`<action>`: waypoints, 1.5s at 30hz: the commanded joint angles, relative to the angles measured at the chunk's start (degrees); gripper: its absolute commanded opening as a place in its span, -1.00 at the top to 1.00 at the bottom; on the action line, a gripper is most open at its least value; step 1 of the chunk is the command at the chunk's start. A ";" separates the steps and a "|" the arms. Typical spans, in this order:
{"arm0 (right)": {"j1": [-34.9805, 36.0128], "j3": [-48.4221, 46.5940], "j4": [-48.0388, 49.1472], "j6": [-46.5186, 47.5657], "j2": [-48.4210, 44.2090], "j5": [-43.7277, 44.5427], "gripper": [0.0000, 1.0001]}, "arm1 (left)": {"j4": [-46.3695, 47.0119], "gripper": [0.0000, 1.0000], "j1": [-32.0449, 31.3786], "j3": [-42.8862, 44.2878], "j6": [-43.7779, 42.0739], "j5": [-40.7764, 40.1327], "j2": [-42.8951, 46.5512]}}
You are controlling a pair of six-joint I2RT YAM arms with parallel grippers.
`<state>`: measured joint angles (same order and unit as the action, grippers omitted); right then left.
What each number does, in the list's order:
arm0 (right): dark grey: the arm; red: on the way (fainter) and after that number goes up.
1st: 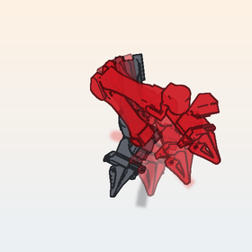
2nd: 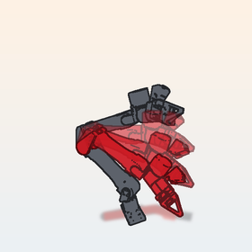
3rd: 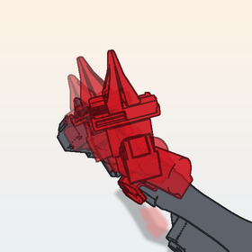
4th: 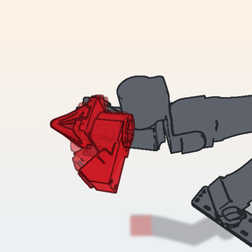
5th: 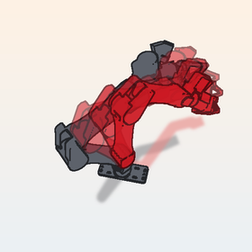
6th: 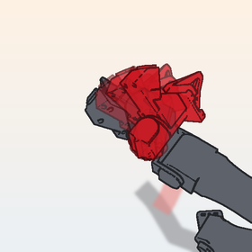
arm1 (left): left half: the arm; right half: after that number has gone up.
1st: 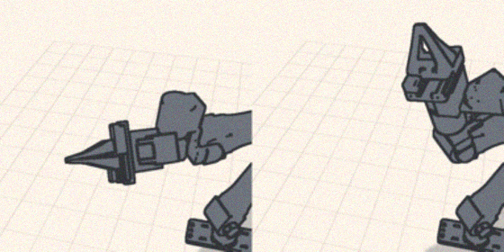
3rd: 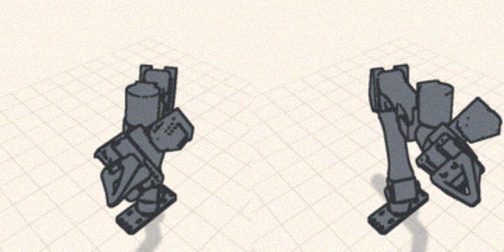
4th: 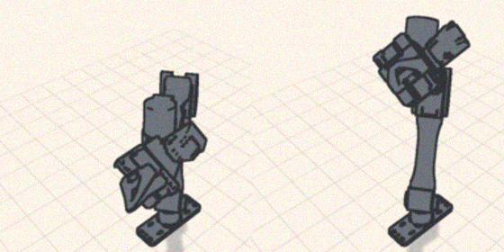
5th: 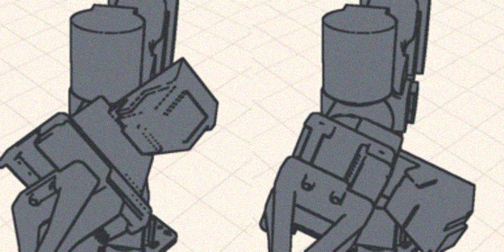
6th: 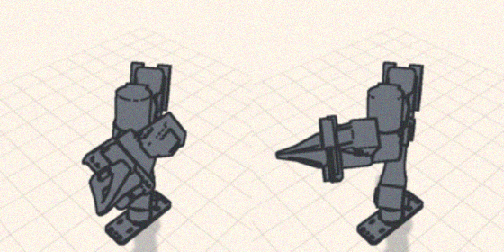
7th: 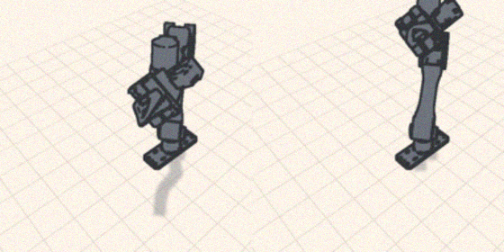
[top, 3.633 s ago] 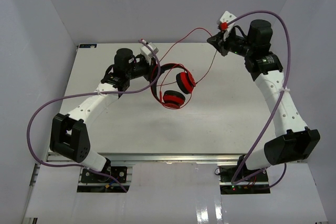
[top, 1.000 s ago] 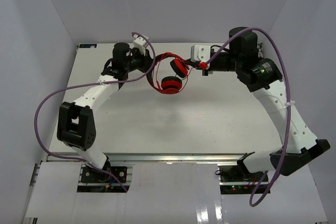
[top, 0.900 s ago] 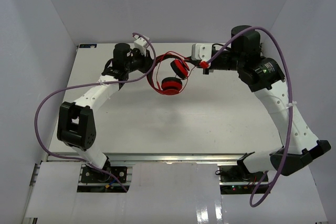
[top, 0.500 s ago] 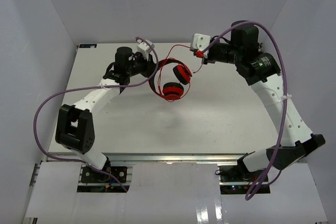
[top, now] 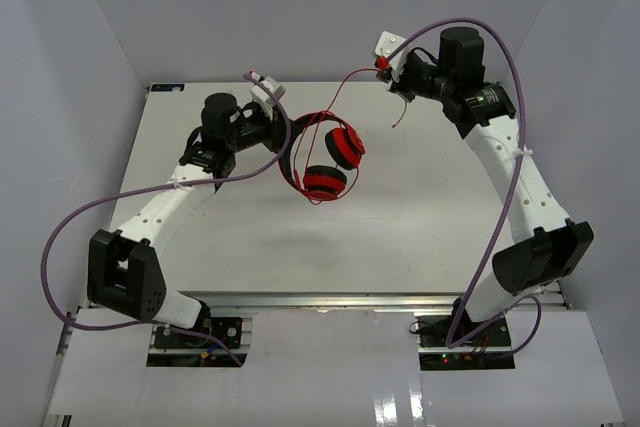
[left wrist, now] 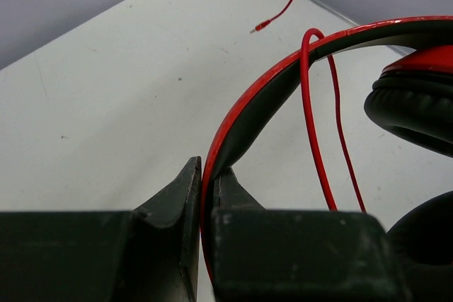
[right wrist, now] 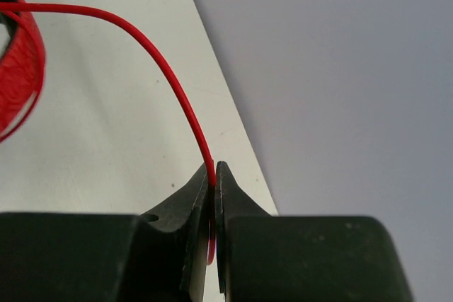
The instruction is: Wrap the headphones
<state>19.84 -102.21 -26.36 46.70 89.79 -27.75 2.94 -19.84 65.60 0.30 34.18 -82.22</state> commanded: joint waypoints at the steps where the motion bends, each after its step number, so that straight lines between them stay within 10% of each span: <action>1: -1.15 0.83 4.07 -6.13 2.79 -0.48 0.85 | 3.85 1.00 -0.20 0.55 3.47 5.53 6.27; 23: -6.65 21.95 20.24 -26.30 4.69 -24.16 0.85 | 5.23 1.00 -0.20 15.69 16.14 2.13 4.97; 41: 1.94 36.57 77.36 -68.85 5.59 -42.69 0.70 | 5.33 1.00 -3.70 26.56 29.58 -14.67 -5.58; 45: 4.60 35.28 107.57 -92.57 12.66 -42.95 0.65 | 2.66 1.00 -3.90 28.07 29.32 -19.37 -4.31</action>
<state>21.96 -64.63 46.54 -20.72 95.90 -68.79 5.68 -23.27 89.42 27.17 21.13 -90.02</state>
